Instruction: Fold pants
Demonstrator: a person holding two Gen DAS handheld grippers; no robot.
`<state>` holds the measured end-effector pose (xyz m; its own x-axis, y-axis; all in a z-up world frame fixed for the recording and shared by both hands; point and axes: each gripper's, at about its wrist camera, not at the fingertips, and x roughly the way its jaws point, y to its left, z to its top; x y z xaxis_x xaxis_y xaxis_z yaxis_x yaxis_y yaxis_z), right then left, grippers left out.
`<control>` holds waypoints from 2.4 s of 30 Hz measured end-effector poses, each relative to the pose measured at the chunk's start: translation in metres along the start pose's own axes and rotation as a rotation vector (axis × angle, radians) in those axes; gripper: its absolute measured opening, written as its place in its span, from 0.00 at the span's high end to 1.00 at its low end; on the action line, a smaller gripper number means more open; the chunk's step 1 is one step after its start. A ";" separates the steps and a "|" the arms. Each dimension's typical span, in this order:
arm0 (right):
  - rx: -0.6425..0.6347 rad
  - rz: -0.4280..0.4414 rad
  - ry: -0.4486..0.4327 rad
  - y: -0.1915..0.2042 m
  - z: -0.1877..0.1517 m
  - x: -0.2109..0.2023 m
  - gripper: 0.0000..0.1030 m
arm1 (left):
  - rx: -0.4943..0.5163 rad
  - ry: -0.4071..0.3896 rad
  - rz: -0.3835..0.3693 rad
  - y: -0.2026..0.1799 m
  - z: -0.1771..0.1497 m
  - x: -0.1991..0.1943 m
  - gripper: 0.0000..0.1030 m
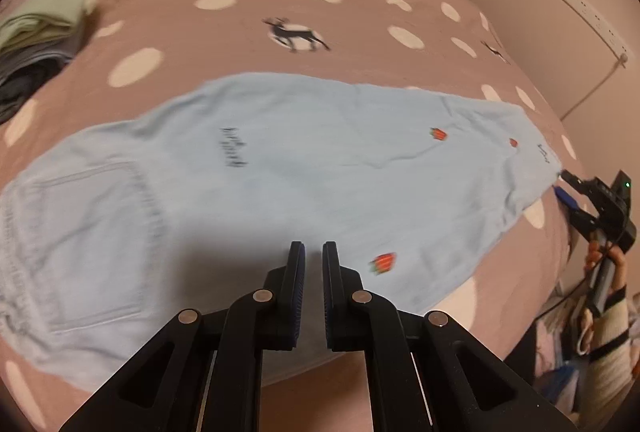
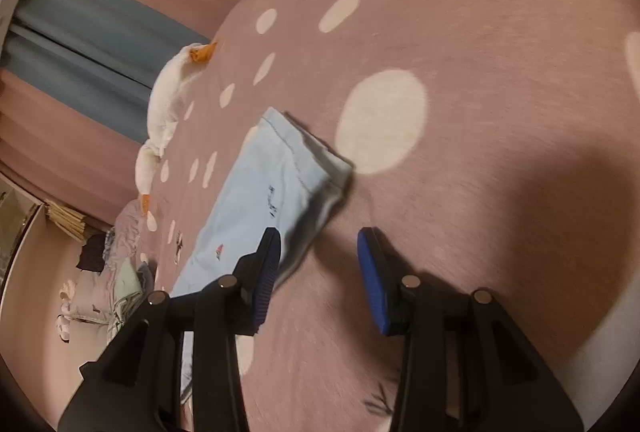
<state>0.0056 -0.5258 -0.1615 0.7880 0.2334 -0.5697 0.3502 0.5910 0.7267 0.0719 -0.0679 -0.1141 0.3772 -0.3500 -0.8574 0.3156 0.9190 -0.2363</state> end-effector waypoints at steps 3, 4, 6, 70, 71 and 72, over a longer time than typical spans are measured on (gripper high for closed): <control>-0.032 0.015 0.010 0.008 0.005 0.018 0.61 | -0.023 0.037 -0.016 -0.006 0.001 0.013 0.97; -0.044 0.015 0.000 0.009 0.007 0.022 0.64 | -0.033 0.047 -0.014 -0.006 0.002 0.017 0.97; -0.046 0.010 -0.022 0.008 0.010 0.027 0.78 | -0.051 0.053 -0.033 -0.007 0.004 0.021 0.97; -1.069 0.219 0.297 0.242 -0.207 0.072 0.67 | -0.434 -0.042 -0.253 0.061 0.023 0.025 0.86; -1.031 0.233 0.292 0.240 -0.196 0.067 0.67 | -0.425 -0.062 -0.242 0.062 0.024 0.018 0.86; -0.981 0.243 0.282 0.238 -0.183 0.062 0.67 | -0.417 -0.079 -0.236 0.061 0.026 0.014 0.86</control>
<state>0.0447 -0.2299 -0.0941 0.5915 0.5267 -0.6105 -0.4653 0.8414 0.2750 0.1190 -0.0211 -0.1285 0.4073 -0.5557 -0.7247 0.0304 0.8014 -0.5974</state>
